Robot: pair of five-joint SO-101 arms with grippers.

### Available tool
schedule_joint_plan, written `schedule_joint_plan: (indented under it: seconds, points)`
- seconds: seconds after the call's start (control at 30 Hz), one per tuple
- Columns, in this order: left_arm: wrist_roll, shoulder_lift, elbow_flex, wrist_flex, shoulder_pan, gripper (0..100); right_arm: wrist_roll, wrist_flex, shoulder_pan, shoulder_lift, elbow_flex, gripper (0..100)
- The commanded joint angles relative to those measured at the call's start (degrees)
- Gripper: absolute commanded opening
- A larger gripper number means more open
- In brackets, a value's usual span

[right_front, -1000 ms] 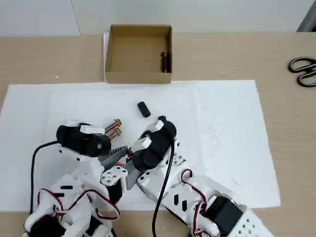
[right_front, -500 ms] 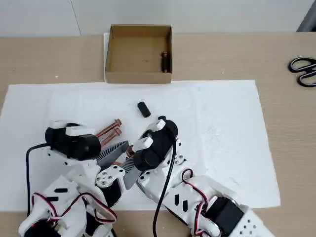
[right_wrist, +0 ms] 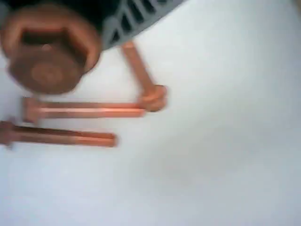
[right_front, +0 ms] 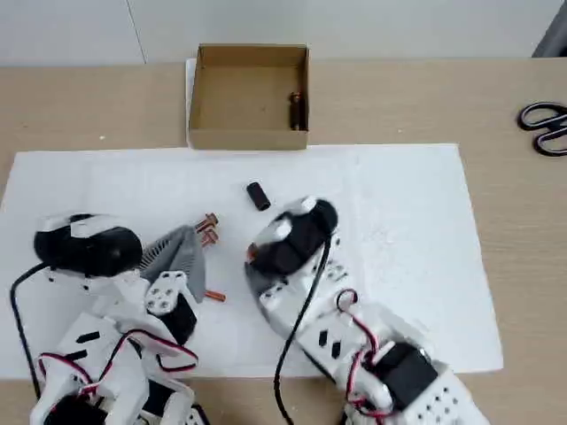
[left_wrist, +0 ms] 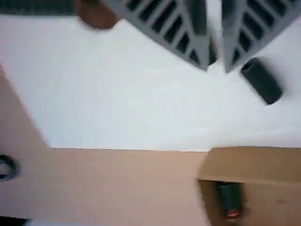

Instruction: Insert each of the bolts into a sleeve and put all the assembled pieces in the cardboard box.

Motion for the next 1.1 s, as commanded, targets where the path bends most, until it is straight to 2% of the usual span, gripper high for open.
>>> schedule_joint_plan:
  seconds: [0.0,0.17,0.83,1.07]
  points:
    - [-2.29,0.18,1.45,-1.32,-3.96,1,3.34,-7.16,5.67,6.2,-4.4,0.4]
    - [-3.16,0.09,2.24,-1.23,-7.91,1,3.69,-13.49,11.21,21.76,-13.19,0.4]
    - [-3.43,-0.18,9.01,-1.32,-8.09,1,3.6,-26.86,21.67,83.3,-70.42,0.4]
    - [-8.7,-0.18,9.27,-1.32,-8.18,1,3.6,-28.26,22.64,100.62,-89.58,0.4]
